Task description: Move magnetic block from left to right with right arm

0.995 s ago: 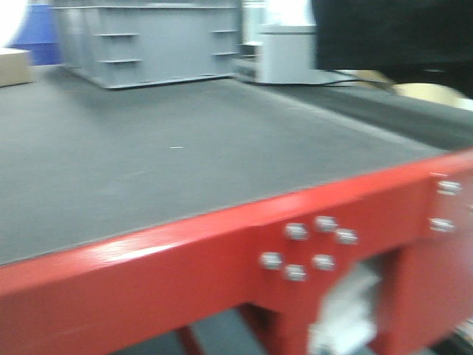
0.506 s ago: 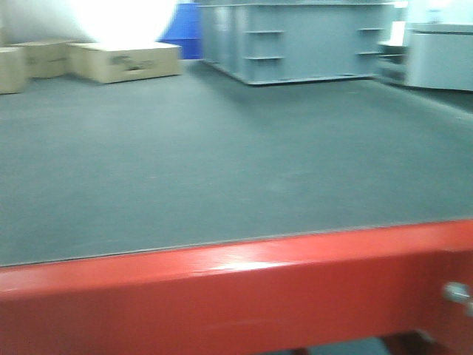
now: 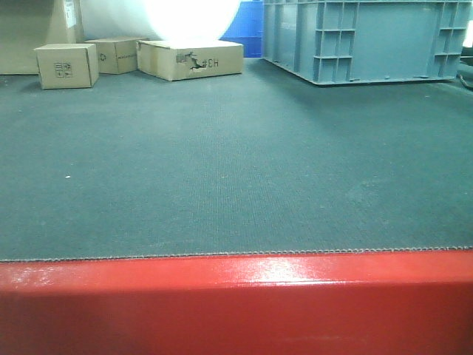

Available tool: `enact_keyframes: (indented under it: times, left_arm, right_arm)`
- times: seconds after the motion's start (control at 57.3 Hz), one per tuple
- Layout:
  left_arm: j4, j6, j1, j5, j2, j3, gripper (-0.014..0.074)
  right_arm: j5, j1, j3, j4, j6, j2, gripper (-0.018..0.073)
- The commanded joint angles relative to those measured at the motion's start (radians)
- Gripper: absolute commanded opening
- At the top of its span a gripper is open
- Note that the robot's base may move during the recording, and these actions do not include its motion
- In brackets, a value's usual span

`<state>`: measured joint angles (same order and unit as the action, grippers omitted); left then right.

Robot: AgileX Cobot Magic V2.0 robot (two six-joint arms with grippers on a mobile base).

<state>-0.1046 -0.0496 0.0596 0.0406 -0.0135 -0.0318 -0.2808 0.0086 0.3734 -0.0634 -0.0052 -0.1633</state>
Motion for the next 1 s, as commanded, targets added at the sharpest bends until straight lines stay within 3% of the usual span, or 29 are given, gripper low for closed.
enact_keyframes:
  times: [0.0,0.978]
  left_arm:
    - [-0.005,-0.002,0.004,0.091,-0.009,-0.009,-0.0126]
    - [-0.005,-0.002,0.004,0.091,-0.009,-0.009,-0.0126]
  right_arm:
    - [0.088,-0.006,0.027,-0.002,-0.007,-0.012,0.0319]
    - [0.088,-0.006,0.027,-0.002,-0.007,-0.012,0.0319]
